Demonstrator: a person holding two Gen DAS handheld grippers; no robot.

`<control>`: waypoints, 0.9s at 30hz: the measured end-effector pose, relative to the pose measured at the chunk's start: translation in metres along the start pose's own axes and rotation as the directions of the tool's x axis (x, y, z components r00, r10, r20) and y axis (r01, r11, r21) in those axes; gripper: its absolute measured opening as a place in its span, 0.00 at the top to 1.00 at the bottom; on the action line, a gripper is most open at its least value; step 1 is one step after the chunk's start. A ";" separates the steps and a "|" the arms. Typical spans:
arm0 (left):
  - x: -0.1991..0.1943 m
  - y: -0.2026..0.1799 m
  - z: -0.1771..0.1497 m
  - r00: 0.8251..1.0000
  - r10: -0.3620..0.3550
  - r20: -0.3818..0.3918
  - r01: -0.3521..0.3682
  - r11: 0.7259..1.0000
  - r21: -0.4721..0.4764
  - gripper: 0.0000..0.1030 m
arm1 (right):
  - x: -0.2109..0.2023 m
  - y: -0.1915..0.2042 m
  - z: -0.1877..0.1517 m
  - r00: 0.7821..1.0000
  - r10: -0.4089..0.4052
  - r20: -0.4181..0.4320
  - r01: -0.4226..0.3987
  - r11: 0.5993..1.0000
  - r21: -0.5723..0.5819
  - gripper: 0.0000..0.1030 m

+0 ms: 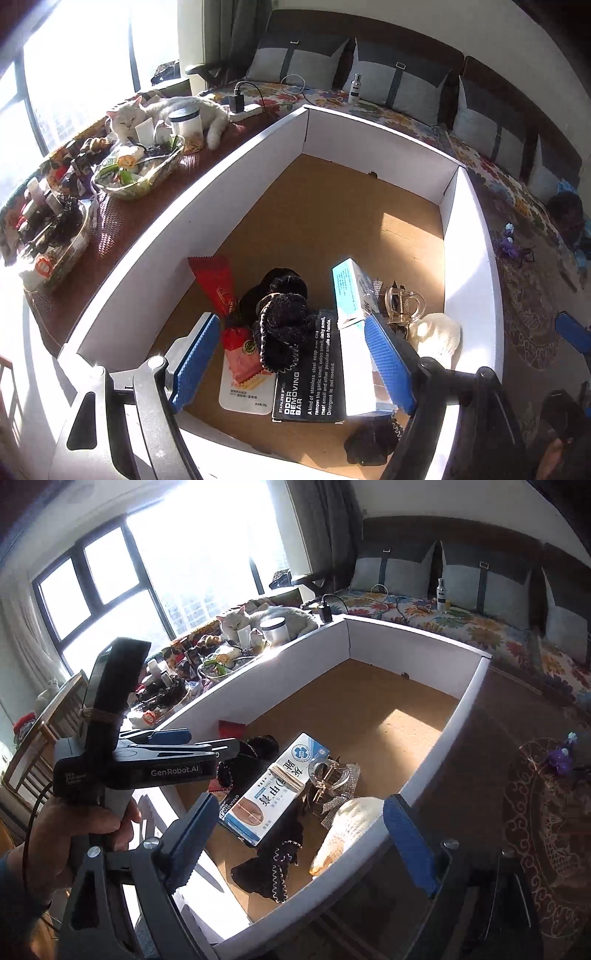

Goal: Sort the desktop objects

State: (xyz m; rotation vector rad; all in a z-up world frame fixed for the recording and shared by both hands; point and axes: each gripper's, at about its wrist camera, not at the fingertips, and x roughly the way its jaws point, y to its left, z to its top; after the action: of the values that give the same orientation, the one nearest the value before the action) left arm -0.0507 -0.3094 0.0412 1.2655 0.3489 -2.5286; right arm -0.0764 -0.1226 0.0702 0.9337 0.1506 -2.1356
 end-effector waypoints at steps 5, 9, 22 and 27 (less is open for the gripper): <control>-0.039 -0.075 -0.021 0.983 -0.172 0.062 0.166 0.982 0.095 0.23 | -0.045 -0.084 -0.068 0.966 -0.259 0.028 0.258 0.966 0.022 0.00; -0.068 -0.159 -0.043 0.944 -0.322 0.069 0.299 0.926 0.228 0.18 | -0.061 -0.166 -0.136 0.891 -0.437 -0.121 0.445 0.894 0.047 0.00; 0.045 -0.319 -0.122 0.952 -0.264 -0.156 0.303 0.886 0.352 0.03 | -0.118 -0.281 -0.205 0.807 -0.539 -0.241 0.587 0.773 0.239 0.00; 0.063 -0.336 -0.114 0.967 -0.216 -0.136 0.252 0.891 0.378 0.03 | -0.117 -0.293 -0.206 0.807 -0.539 -0.243 0.589 0.766 0.258 0.00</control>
State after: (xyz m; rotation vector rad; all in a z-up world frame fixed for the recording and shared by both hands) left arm -0.1247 0.0315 -0.0475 1.5695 0.0039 -2.8539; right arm -0.1153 0.2300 -0.0556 1.3874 0.1827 -2.7012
